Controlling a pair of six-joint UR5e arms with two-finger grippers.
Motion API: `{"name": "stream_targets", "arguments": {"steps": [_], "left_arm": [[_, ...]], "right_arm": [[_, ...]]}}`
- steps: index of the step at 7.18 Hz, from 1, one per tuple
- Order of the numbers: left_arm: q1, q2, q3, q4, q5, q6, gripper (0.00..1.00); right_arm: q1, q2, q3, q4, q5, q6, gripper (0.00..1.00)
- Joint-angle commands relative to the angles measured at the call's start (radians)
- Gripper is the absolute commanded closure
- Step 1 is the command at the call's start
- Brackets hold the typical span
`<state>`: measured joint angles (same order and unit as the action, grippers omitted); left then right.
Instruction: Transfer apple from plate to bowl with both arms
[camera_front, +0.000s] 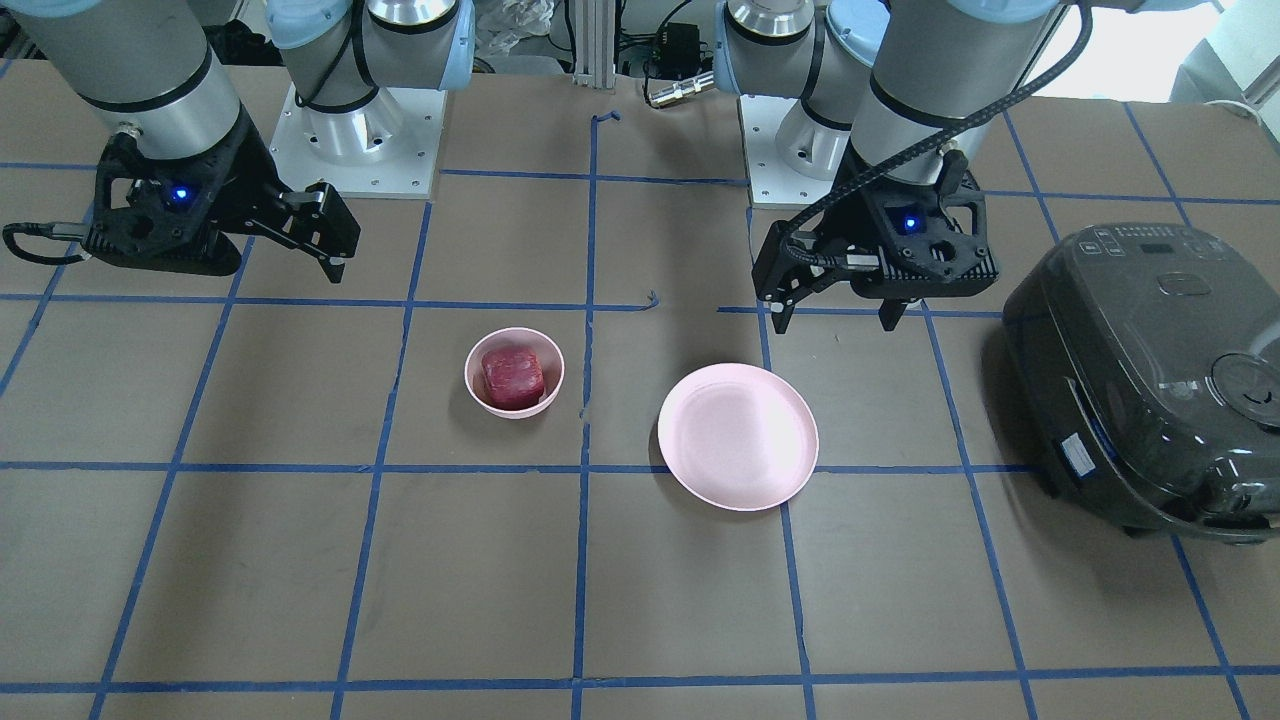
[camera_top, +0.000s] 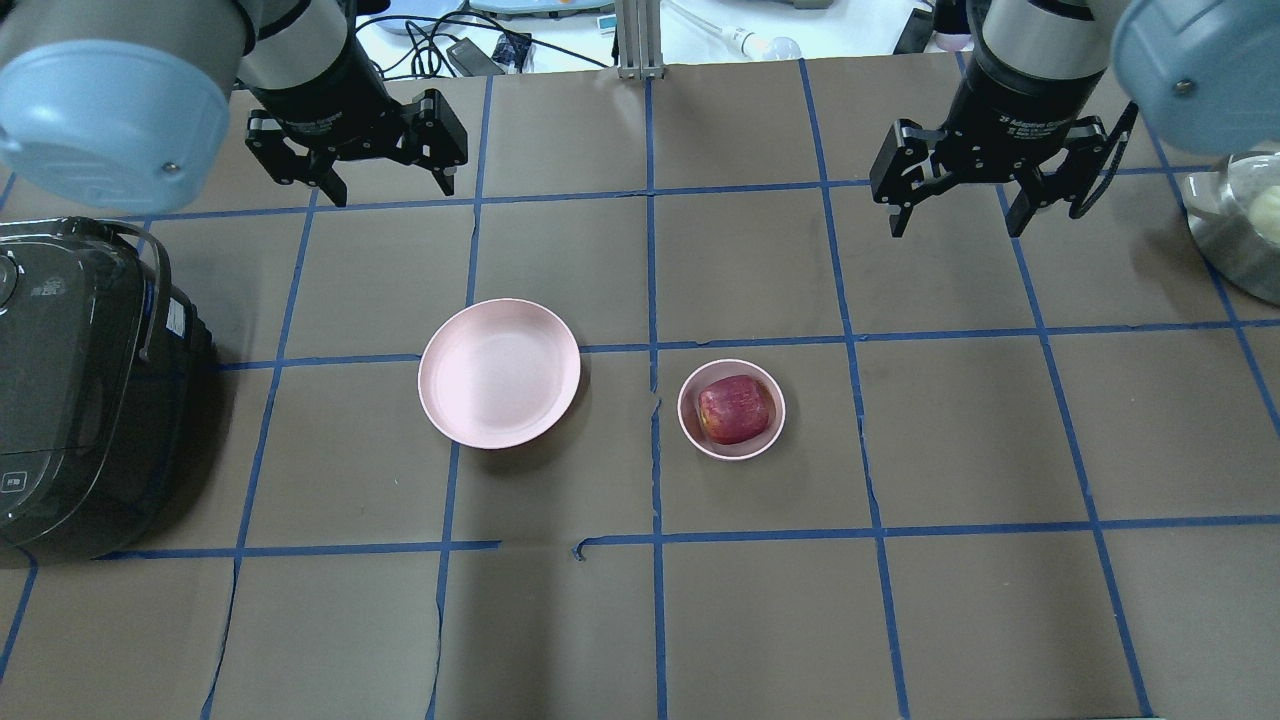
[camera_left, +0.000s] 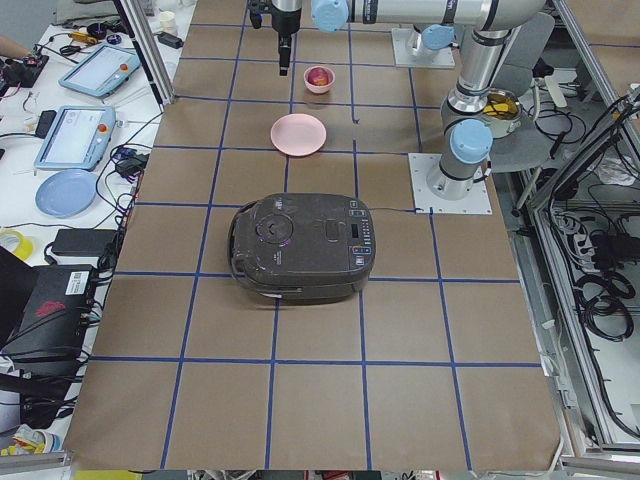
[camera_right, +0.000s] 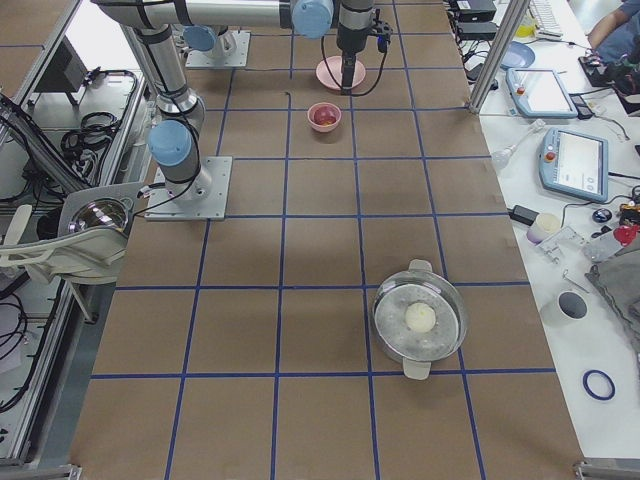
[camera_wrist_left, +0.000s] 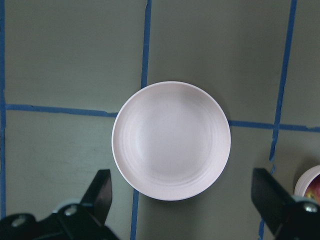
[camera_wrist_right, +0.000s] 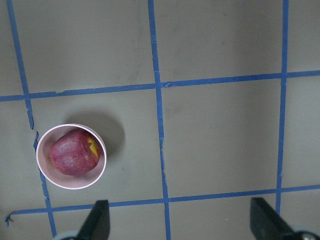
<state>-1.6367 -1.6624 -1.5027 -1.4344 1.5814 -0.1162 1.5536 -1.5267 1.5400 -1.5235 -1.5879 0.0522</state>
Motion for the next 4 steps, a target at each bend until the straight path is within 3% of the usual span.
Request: {"name": "stream_targets", "arguments": {"steps": [1,4], "left_arm": [[0.003,0.015,0.000,-0.032,0.011,0.039,0.00],[0.001,0.049,-0.048,-0.029,0.011,0.039,0.00]], "right_arm": [[0.000,-0.001,-0.001,-0.001,0.002,-0.002,0.00],[0.000,-0.006,-0.012,-0.004,0.002,0.000,0.00]]}}
